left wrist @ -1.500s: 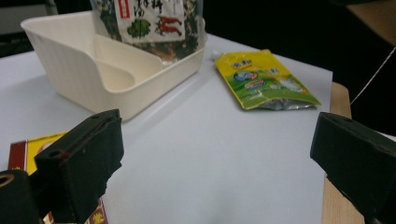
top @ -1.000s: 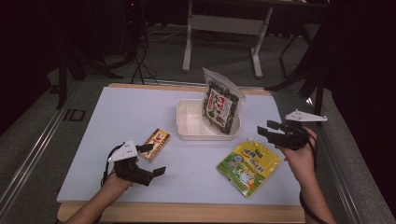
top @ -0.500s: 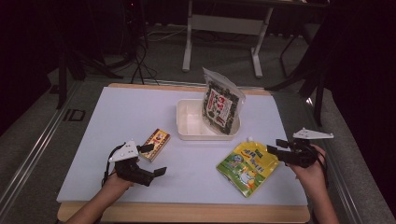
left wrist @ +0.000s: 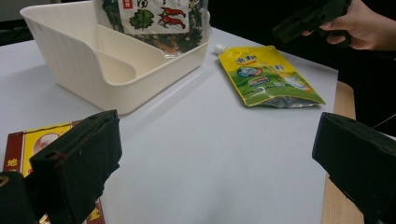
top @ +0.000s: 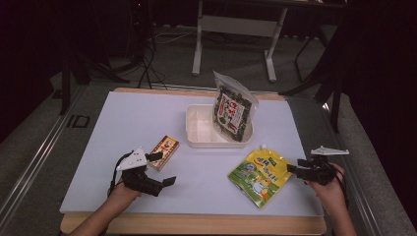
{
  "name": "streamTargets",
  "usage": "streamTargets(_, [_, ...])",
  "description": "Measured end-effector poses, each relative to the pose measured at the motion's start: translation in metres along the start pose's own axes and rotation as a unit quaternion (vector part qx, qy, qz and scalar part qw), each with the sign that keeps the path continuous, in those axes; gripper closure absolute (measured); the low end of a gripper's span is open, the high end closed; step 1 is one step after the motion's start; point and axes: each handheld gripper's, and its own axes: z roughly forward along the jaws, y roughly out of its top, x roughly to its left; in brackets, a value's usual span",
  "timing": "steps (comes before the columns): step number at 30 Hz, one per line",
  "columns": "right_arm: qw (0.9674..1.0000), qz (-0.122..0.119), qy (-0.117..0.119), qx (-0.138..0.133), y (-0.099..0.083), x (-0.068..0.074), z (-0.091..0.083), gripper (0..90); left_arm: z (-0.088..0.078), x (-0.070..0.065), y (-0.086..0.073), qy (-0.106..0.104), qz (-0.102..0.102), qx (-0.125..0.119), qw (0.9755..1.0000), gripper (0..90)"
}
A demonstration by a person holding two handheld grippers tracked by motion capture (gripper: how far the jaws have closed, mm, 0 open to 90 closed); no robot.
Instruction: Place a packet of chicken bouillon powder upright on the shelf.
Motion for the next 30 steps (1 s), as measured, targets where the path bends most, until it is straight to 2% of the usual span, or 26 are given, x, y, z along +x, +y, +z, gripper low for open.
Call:
streamTargets(5, [0.9998, 0.015, -0.004, 0.011, -0.006, -0.01, 0.006, 34.1, 0.001, 0.001, 0.0, -0.003, -0.003, 0.003, 1.0, 1.6])
streamTargets(10, [0.9993, 0.026, 0.006, 0.026, -0.011, -0.017, 0.013, 33.0, 0.002, 0.0, -0.001, -0.006, 0.0, 0.005, 1.0, 1.6])
streamTargets(21, [0.9975, 0.03, 0.038, 0.05, -0.013, -0.016, 0.025, 39.2, 0.003, 0.0, -0.001, -0.007, 0.001, 0.01, 0.9999, 1.7])
streamTargets(24, [0.9975, 0.035, 0.043, 0.044, -0.012, -0.016, 0.025, 41.0, 0.003, 0.001, -0.001, -0.008, 0.0, 0.011, 0.9999, 1.7])
streamTargets(30, [0.9962, 0.057, 0.062, 0.023, -0.01, -0.022, 0.019, 52.2, 0.003, 0.001, -0.002, -0.009, 0.0, 0.013, 0.9999, 1.7])
